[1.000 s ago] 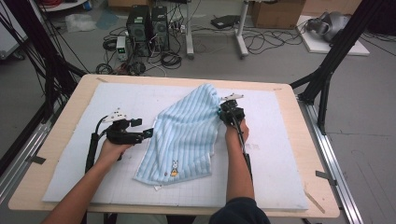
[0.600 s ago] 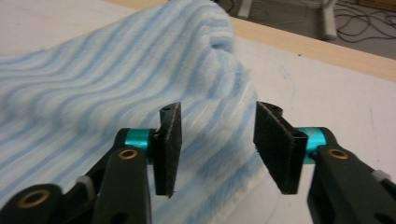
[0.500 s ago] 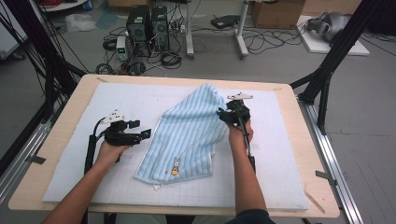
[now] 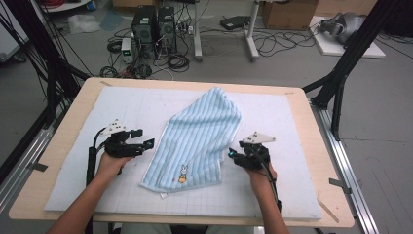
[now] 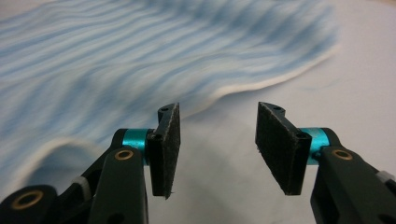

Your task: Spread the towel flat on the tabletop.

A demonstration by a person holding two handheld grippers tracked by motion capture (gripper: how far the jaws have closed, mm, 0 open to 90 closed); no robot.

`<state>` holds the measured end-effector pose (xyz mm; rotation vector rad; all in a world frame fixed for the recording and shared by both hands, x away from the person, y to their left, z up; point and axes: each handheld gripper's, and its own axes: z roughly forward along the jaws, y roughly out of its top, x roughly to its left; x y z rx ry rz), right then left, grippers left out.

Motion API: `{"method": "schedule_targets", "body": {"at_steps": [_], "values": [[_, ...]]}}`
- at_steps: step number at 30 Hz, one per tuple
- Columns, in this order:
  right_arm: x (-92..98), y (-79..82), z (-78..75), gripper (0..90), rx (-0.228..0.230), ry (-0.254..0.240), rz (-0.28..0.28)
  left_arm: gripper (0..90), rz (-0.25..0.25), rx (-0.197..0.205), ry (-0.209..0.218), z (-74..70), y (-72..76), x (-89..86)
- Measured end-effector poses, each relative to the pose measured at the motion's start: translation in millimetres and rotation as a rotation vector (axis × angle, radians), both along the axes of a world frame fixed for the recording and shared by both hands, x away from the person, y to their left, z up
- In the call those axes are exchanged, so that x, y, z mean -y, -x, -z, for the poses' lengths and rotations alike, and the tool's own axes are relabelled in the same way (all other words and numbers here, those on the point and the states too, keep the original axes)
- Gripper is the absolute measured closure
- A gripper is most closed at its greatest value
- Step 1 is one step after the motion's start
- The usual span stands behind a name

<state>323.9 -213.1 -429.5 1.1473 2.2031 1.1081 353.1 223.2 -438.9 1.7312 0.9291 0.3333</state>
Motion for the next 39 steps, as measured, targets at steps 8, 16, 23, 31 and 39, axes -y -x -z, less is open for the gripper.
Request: {"method": "schedule_targets", "body": {"at_steps": [8, 16, 23, 31, 39], "values": [[-26.6, 28.3, 11.0, 49.6, -0.008, -0.042, -0.064, 26.2, 0.005, 0.012, -0.027, 0.0, 21.4, 1.4], [-56.9, 30.1, 21.2, 54.4, -0.064, 0.045, -0.185, 26.6, 0.002, 0.010, -0.040, 0.1, 27.4, 1.6], [-52.8, 32.6, 18.3, 89.5, -0.065, 0.070, -0.193, 26.7, 0.005, -0.006, -0.049, 3.8, 23.5, 3.5], [-19.8, 41.8, 12.6, 81.7, -0.077, 0.033, -0.117, 27.1, -0.004, -0.007, -0.054, 4.0, 23.1, 1.9], [-37.0, 50.7, 10.6, 48.6, -0.067, -0.084, -0.247, 27.4, -0.010, 0.004, -0.051, 3.2, 22.7, 3.1]]}}
